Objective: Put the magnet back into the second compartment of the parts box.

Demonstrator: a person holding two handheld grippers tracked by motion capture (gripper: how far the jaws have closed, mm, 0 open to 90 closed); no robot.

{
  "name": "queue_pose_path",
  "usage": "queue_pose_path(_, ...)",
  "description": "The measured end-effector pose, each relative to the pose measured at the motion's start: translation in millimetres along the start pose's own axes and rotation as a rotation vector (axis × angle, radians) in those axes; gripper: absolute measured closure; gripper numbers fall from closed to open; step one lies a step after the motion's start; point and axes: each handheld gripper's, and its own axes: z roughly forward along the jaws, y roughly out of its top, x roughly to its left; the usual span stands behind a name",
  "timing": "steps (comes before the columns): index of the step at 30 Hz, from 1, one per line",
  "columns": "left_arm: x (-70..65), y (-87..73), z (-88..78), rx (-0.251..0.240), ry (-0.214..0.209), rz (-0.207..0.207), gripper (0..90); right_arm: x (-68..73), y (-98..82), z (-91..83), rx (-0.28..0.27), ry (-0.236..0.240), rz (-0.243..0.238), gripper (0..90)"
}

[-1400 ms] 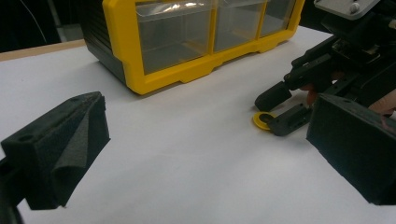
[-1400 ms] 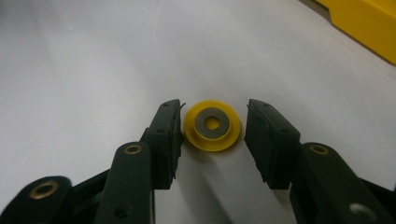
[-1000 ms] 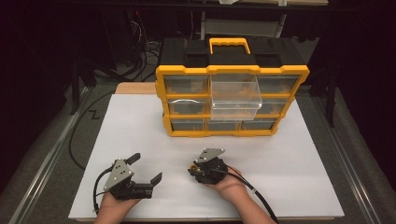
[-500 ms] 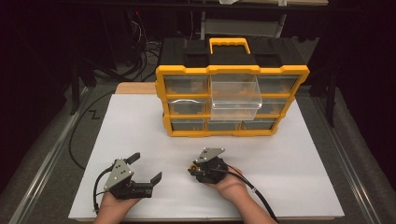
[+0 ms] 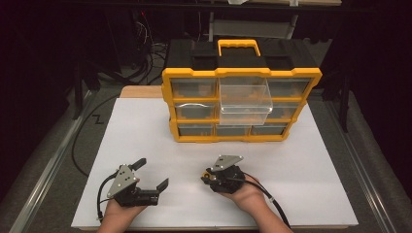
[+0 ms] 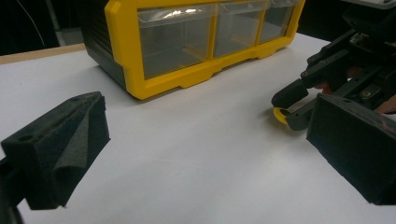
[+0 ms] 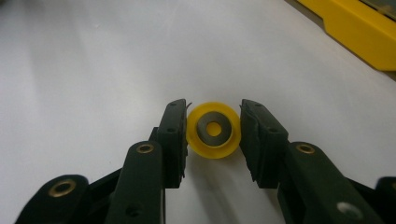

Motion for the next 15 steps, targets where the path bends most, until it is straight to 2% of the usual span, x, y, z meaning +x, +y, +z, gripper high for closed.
queue_pose_path(10, 0.8, 0.4, -0.9, -0.004, 0.002, -0.010, 0.3, -11.8, -15.7, -27.2, -0.026, -0.017, 0.015, 64.2)
queue_pose_path(15, 0.6, 0.3, -0.4, -0.007, 0.002, -0.010, 0.3, -18.4, -26.6, -41.7, -0.030, -0.018, 0.049, 64.1)
